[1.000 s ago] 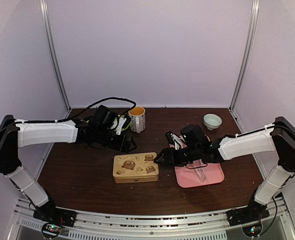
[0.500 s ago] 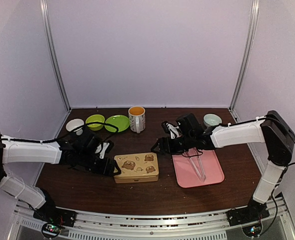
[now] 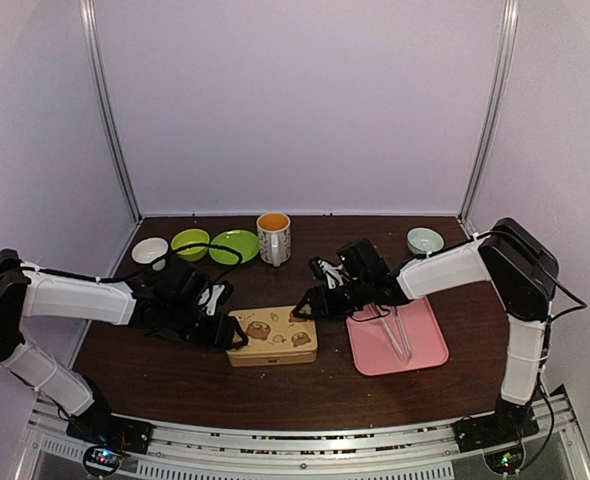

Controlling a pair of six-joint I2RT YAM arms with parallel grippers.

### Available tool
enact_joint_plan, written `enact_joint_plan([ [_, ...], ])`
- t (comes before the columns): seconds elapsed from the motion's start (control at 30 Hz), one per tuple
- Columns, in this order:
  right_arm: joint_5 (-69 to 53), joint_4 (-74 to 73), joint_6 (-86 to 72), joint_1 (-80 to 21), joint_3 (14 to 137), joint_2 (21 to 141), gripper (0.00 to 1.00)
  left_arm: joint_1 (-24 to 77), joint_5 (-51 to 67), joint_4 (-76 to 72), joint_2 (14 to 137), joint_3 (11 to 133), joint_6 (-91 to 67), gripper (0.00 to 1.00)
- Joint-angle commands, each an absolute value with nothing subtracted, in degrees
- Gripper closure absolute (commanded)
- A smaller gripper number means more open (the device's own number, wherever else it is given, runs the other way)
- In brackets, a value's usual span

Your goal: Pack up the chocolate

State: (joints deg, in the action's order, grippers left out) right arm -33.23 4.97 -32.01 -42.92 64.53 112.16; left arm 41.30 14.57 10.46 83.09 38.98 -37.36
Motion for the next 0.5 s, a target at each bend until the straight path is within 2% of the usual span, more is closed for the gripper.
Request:
enact_joint_plan([
  [0.0, -36.75, 11.33, -34.74, -42.56, 62.77, 112.97, 0.44, 40.96, 13.18, 10.74, 85.89, 39.78, -35.58, 0.39],
  [0.23, -38.68, 18.41, -39.51, -42.02, 59.63, 114.75, 0.57, 41.04, 12.03, 11.59, 90.02, 40.95, -33.71, 0.41],
  [0.47, -38.50, 19.06, -41.08, -41.93, 58.09, 115.20, 0.64, 41.75, 9.61, 11.40, 92.30, 40.28, -32.71, 0.44],
])
